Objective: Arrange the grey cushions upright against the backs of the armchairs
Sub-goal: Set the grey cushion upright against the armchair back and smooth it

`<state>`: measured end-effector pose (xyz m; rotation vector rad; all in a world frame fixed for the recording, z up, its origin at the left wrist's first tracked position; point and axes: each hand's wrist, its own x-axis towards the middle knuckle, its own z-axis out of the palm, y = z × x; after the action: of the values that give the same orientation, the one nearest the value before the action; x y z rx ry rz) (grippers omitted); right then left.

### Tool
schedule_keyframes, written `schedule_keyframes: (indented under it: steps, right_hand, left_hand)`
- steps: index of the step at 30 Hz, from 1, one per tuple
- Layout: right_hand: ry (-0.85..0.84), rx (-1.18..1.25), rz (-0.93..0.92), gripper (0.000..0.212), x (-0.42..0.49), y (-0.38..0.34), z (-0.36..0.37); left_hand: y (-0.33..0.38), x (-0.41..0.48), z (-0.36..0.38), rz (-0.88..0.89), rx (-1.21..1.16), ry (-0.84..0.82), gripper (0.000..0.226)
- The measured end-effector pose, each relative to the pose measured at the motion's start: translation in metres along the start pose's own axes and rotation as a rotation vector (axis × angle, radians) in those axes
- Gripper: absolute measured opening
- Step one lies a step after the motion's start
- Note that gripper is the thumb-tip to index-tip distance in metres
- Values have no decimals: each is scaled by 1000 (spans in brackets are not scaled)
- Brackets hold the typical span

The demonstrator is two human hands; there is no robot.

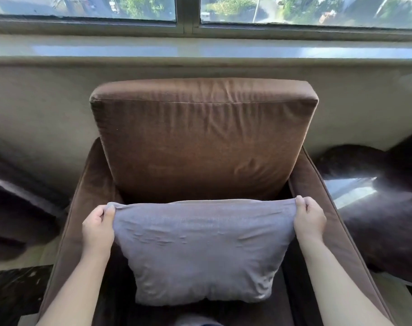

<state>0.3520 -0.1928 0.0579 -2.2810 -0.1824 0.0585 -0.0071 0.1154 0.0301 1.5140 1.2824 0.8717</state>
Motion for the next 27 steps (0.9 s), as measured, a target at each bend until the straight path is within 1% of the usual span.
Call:
schedule_keyframes:
  steps: [2,4,6,10,12,16,19,23,27]
  right_hand:
    - [-56,-27,23,40,1,9,11]
    - [-99,-27,58,40,3,20,26]
    - [-104,-13,145,40,5,30,41]
    - [-111,83,282,38,17,34,68]
    - [-110,157,329,36,25,31,80]
    - [-78,314,422,34,44,30,93]
    - [-84,374,396,33,61,25,94]
    - [-67,453,358,35,90,5,83]
    - [-85,506,323,38,104,-5,76]
  left_hand:
    - [-11,-1,-2,-55,-47,2,22]
    - [-22,-2,3,-155,-115,30,21]
    - [-33,-1,12,-261,-178,46,20]
    - [-42,7,35,-451,-342,149,22]
    - [-38,13,46,-502,-419,174,23]
    - [-27,35,63,-518,-481,195,21]
    - [-15,51,72,-494,-498,182,22]
    - [7,68,84,-444,-547,111,23]
    - [18,76,86,-434,-582,118,20]
